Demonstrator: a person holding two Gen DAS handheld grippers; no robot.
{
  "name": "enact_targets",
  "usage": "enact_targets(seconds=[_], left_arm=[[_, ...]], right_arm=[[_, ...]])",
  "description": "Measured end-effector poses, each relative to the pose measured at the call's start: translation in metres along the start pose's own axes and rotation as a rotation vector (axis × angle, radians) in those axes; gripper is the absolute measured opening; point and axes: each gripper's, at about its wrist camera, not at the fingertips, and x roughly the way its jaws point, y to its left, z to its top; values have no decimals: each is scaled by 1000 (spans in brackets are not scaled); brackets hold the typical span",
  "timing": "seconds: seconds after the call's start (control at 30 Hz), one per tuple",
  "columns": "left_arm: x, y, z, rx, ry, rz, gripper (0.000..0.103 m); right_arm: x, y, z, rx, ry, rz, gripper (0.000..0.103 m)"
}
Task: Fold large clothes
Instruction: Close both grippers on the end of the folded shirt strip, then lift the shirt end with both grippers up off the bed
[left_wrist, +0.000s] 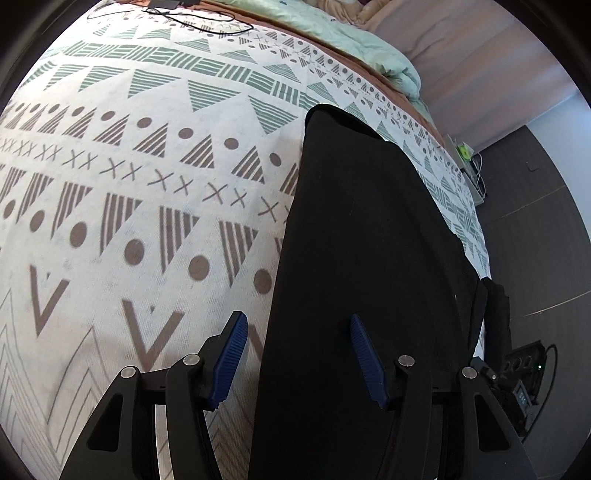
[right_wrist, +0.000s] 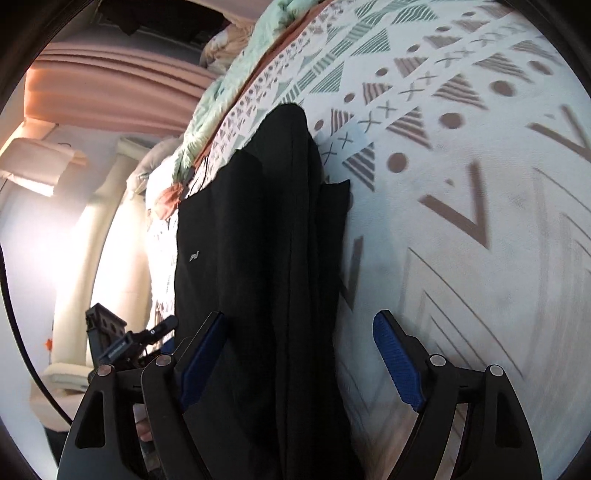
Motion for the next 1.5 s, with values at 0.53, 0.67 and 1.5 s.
enact_targets(seconds=[0.53,0.67,1.5], left_arm=[[40,-9,45,-13,25,-68,60],[40,-13,45,-40,15,-50,56],[-89,-69,-20,69,-132,-124,26]], right_arm=[[47,7,50,-32,58,69,76],[51,5,49,-28,73,75,40],[-61,106,-23,-246,-85,73,17]])
